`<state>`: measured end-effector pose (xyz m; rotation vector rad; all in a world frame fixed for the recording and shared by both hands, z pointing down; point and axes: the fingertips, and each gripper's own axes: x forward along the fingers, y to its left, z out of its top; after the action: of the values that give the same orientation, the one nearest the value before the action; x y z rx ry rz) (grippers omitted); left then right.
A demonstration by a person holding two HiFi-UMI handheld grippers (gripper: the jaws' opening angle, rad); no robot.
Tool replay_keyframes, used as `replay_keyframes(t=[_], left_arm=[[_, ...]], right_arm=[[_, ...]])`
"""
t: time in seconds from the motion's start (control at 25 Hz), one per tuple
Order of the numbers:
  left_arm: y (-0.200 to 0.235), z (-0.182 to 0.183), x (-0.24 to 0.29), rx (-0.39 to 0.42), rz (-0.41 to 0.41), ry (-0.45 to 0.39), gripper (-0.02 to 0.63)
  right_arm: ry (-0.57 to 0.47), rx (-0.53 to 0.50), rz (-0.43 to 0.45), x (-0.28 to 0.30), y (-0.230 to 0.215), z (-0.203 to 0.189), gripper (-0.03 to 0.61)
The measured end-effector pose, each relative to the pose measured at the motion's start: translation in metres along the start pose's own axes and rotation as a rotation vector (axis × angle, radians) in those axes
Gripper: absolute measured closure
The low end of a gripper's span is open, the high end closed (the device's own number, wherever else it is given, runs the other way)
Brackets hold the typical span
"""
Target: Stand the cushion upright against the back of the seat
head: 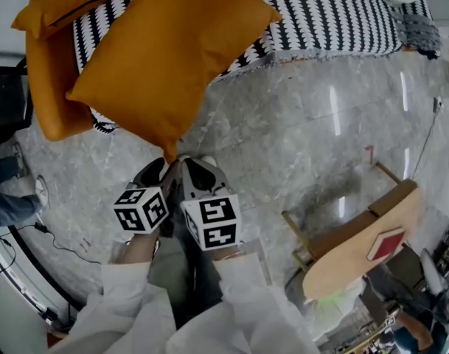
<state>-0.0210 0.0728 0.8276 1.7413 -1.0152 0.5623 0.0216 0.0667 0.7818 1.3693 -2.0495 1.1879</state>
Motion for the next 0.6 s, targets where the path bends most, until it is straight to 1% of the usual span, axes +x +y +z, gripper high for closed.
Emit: replay_keyframes(t=[0.12, 0.2, 0.52, 0.6], left_arm=[[0.01, -0.008, 0.008, 0.003, 0.043, 0.021, 0.406], [0.015, -0.012, 0.012, 0.007, 0.061, 0.033, 0.392], [0.032, -0.024, 0.029, -0.028, 0.086, 0.052, 0.387], [0.034, -0.026, 0.032, -0.023, 0.096, 0.067, 0.388]], right_arm=[[0.01, 0.006, 0.0, 0.002, -0.004, -0.005, 0.566], [0.016, 0.009, 0.005, 0.005, -0.004, -0.008, 0.566], [0.047, 0.007, 0.008, 0.014, -0.006, -0.019, 0.566], [0.05, 0.006, 0.008, 0.015, -0.007, -0.021, 0.566]])
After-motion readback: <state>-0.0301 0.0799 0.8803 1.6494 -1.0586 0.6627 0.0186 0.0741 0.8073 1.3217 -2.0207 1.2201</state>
